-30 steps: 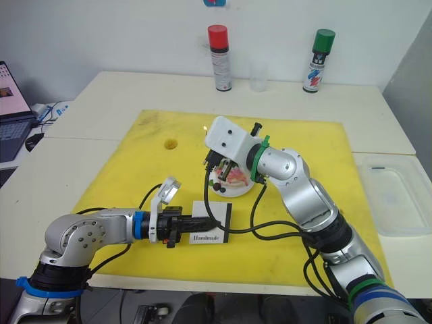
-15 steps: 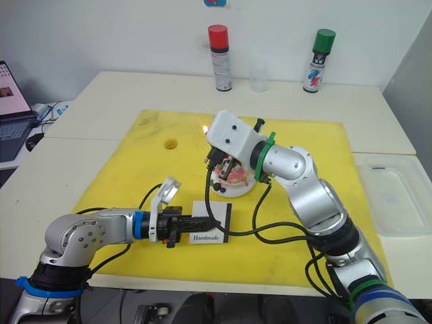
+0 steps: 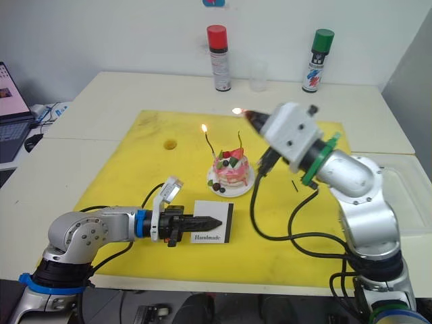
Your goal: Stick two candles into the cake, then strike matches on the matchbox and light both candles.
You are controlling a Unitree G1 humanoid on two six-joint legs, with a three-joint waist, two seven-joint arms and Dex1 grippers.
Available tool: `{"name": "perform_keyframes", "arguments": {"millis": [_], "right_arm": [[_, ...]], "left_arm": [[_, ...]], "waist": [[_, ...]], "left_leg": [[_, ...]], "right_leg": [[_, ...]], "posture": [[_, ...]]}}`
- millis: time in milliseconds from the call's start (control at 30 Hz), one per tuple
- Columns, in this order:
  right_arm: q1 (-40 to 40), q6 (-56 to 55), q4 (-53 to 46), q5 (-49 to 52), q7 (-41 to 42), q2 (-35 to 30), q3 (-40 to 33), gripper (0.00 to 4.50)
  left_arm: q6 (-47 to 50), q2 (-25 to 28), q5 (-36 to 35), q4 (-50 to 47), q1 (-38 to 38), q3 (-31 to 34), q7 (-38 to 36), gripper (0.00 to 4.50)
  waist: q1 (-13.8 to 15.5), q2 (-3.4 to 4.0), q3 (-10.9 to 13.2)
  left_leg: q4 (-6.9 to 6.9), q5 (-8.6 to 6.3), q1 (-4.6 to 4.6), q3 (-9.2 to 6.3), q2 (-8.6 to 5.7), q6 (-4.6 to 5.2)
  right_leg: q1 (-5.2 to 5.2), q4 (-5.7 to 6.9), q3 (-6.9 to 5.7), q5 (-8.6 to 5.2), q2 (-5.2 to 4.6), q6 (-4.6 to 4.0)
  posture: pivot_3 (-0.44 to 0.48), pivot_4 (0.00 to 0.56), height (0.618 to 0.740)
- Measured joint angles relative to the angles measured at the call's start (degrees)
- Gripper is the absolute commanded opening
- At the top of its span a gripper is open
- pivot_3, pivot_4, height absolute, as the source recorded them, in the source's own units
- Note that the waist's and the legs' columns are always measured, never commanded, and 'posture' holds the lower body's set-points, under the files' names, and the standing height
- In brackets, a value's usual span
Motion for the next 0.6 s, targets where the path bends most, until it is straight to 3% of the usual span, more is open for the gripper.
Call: {"name": "perform_keyframes", "arguments": {"millis": [333,600], "right_arm": [[14.6,9.0,11.0,-0.5,-6.5,-4.3,-21.7,0.02],[14.9,22.5,20.2,0.5,-12.3,-5.0,-27.9,0.02]], "left_arm": [[0.0,0.0,0.2,0.0,0.6,0.1,0.0,0.0],[0.0,-1.2,0.1,-0.4,2.1,0.3,0.7,0.0]], "waist": [[0.9,0.01,0.0],[0.5,0.01,0.0]], "left_leg": [[0.0,0.0,0.01,0.15,-0.02,0.0],[0.01,0.0,0.06,0.2,-0.01,0.01]], "right_leg": [[0.0,-0.04,0.13,0.0,0.0,0.0],[0.02,-0.03,0.19,0.0,0.04,0.01]], "posture": [[0.0,0.15,0.724],[0.0,0.15,0.724]]}}
